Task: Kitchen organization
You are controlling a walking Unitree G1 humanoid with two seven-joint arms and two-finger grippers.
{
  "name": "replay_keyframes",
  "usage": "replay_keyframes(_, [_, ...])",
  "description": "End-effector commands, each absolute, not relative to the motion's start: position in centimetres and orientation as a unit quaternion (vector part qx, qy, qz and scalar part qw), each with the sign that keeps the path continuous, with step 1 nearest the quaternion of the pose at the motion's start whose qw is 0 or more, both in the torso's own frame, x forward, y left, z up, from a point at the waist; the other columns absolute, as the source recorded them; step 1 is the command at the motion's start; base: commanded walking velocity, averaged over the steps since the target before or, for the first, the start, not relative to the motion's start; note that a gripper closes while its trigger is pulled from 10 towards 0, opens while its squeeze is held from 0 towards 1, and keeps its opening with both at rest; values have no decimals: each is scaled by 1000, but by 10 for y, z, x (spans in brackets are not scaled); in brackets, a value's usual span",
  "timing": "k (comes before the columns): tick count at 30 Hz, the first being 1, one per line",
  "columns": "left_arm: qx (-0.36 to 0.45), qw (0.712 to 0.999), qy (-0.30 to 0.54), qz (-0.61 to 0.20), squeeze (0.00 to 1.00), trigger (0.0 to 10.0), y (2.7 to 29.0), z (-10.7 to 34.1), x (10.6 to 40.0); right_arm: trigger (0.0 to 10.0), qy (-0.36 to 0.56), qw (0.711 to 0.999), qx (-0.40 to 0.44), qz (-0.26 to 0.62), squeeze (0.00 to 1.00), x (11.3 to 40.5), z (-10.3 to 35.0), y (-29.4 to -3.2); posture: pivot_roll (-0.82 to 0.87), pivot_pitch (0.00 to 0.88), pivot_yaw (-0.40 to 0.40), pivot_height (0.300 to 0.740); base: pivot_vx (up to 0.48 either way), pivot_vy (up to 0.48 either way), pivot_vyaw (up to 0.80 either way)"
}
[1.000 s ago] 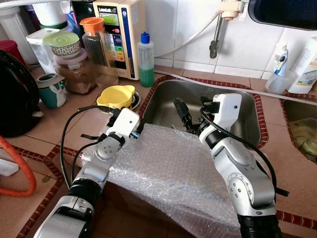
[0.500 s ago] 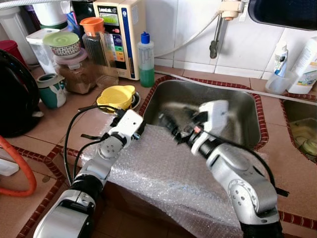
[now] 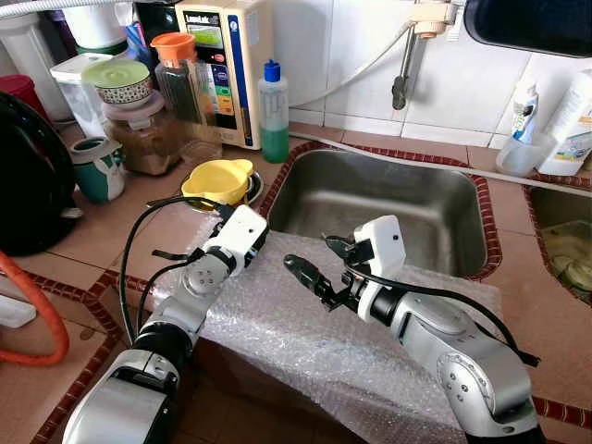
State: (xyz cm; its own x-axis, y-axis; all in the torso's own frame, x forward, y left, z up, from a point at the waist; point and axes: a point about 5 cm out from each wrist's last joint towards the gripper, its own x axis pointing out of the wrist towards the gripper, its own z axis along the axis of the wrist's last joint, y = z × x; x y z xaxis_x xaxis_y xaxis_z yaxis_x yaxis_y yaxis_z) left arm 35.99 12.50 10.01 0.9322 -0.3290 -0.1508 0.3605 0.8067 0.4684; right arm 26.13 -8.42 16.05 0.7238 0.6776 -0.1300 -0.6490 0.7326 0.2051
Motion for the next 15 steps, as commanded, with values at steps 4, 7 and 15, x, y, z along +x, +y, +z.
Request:
replay_keyframes(4, [258, 948, 31, -183, 0, 0, 128, 103, 363, 10000, 97, 922, 63, 370, 0, 257, 163, -80, -13, 0, 72, 740, 0, 0, 0])
replay_keyframes(7, [258, 948, 29, -185, 0, 0, 128, 104, 363, 10000, 98, 923, 61, 368, 0, 256, 162, -80, -12, 0, 73, 740, 0, 0, 0])
replay_keyframes(15, [262, 948, 23, -178, 0, 0, 129, 107, 365, 10000, 96, 924, 59, 365, 0, 258, 162, -80, -8, 0, 71, 740, 0, 0, 0])
